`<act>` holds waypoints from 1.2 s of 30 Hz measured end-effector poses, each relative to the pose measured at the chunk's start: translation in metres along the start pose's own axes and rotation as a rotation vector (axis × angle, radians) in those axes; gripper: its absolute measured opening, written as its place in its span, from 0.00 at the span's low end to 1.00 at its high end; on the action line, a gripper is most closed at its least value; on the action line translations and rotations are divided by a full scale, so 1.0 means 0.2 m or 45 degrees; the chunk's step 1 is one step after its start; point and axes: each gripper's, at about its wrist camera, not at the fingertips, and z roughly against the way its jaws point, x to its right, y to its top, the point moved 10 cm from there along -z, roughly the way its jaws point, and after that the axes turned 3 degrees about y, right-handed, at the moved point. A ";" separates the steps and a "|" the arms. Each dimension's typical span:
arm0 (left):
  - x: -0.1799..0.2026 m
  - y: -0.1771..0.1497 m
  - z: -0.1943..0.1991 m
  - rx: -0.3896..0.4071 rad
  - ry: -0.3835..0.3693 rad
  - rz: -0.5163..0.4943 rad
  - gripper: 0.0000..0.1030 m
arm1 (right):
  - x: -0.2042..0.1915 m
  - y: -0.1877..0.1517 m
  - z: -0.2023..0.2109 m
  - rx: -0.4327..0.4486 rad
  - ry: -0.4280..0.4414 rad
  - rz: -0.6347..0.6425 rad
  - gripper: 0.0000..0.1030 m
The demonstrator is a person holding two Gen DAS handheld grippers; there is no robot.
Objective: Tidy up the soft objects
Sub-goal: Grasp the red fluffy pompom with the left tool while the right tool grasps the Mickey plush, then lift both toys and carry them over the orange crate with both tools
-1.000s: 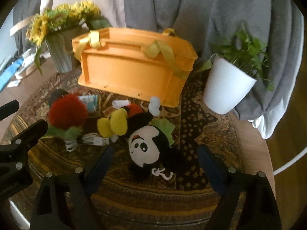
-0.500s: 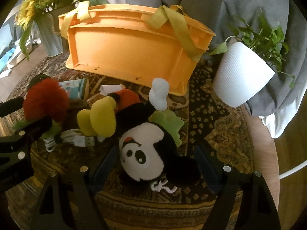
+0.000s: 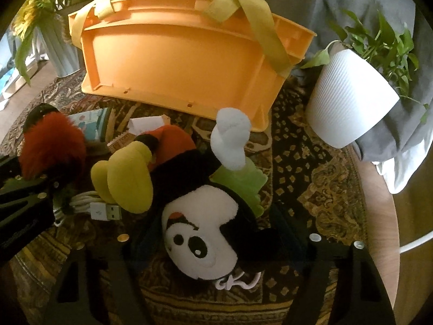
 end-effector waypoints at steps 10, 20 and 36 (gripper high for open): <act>0.05 0.01 0.11 0.058 -0.013 -0.049 0.35 | -0.01 -0.02 0.06 0.032 0.054 -0.025 0.61; 0.08 0.09 0.29 0.171 -0.024 -0.057 0.35 | 0.01 0.00 0.24 0.127 0.083 -0.068 0.61; 0.05 0.33 0.65 0.394 -0.032 -0.055 0.35 | 0.06 0.24 0.56 0.374 0.129 -0.130 0.61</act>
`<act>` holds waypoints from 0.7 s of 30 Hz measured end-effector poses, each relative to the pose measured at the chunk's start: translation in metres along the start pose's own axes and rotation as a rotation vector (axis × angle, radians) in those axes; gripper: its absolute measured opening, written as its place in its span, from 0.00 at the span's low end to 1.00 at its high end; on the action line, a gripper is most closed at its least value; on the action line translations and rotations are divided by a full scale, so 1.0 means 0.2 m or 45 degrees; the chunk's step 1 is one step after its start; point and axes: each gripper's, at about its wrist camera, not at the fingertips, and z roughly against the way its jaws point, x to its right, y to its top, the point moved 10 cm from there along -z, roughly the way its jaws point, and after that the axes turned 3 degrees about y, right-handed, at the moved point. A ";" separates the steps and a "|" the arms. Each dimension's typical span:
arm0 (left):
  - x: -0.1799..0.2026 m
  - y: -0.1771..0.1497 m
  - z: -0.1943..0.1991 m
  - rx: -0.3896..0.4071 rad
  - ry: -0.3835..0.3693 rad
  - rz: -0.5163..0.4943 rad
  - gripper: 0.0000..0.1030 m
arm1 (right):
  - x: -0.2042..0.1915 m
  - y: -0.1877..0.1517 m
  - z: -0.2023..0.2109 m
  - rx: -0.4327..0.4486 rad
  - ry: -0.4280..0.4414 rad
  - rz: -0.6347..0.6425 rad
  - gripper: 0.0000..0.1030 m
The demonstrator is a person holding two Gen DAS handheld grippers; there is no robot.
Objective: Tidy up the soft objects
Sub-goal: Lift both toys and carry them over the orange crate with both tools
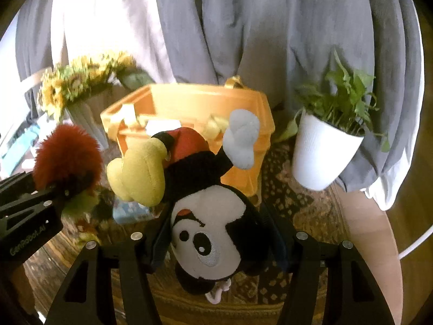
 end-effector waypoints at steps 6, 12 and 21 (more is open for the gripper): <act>-0.02 0.16 0.07 0.106 0.023 -0.022 0.35 | -0.01 0.16 0.06 0.102 0.010 -0.019 0.61; -0.01 0.33 0.12 0.184 0.018 -0.036 0.36 | -0.03 0.29 0.09 0.168 0.049 -0.036 0.61; 0.01 0.51 0.08 0.227 0.006 -0.091 0.36 | -0.03 0.51 0.10 0.238 0.065 -0.017 0.61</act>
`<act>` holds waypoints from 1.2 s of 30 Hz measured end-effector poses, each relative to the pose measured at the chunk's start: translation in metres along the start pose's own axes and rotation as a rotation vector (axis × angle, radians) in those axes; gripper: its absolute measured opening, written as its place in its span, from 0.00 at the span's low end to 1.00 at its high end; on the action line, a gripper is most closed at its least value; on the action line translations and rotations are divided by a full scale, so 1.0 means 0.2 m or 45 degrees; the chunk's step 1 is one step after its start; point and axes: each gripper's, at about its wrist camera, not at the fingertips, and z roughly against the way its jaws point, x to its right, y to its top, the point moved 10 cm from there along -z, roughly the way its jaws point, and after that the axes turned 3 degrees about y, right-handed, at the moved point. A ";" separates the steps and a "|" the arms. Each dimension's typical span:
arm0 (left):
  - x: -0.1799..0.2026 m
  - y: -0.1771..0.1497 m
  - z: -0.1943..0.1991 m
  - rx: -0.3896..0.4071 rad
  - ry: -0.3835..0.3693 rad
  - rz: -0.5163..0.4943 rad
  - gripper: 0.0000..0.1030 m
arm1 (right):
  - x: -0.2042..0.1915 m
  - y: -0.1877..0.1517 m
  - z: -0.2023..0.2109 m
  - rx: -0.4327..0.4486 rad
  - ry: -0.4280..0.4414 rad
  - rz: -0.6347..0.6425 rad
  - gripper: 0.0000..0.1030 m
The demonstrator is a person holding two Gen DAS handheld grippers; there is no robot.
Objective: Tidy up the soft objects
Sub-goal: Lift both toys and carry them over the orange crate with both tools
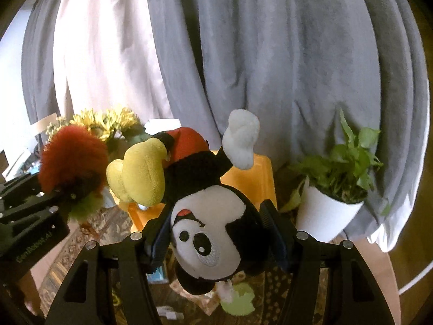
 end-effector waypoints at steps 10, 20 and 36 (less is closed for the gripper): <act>0.03 0.17 -0.13 0.027 0.029 -0.123 0.36 | 0.04 0.17 -0.17 -0.057 0.057 0.011 0.62; 0.03 0.28 -0.39 -0.090 0.001 -0.151 0.36 | 0.06 0.31 -0.44 -0.169 0.101 0.041 0.62; 0.05 0.10 -0.88 -0.420 -0.058 -0.064 0.39 | 0.12 0.19 -0.95 -0.467 0.132 0.003 0.62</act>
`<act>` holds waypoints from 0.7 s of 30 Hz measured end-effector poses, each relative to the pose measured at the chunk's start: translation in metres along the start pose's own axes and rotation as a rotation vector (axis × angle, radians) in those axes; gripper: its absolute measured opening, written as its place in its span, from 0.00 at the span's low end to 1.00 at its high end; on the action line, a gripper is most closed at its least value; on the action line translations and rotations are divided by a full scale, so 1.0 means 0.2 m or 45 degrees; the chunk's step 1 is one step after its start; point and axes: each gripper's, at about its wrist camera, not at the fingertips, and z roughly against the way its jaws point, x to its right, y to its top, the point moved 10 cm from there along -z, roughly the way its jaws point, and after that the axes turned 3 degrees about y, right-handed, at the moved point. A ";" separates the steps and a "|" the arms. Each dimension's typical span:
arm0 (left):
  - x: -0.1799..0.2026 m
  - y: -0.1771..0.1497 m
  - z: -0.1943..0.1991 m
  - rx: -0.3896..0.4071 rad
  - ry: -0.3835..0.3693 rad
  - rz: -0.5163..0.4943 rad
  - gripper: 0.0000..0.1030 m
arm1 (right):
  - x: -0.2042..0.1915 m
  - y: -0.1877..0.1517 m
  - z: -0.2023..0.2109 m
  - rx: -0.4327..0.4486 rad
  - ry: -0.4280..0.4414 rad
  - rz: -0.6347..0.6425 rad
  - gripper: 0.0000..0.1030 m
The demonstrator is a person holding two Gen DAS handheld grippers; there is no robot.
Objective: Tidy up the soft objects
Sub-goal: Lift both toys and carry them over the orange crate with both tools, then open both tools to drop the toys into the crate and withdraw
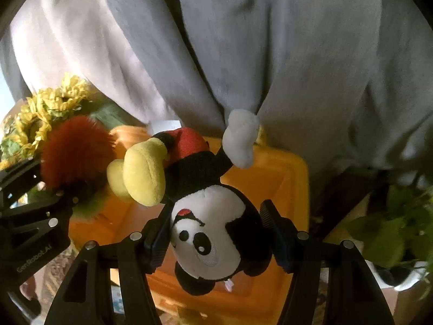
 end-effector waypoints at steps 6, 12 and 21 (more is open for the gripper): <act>-0.01 -0.04 -0.09 -0.062 0.048 -0.027 0.62 | 0.03 -0.06 -0.17 -0.138 -0.002 -0.019 0.68; -0.06 -0.04 0.01 0.017 0.185 -0.072 0.78 | 0.05 -0.11 -0.15 -0.133 -0.073 -0.011 0.72; -0.09 -0.03 0.26 0.123 0.273 -0.059 0.85 | 0.03 -0.08 0.12 0.017 -0.140 -0.007 0.72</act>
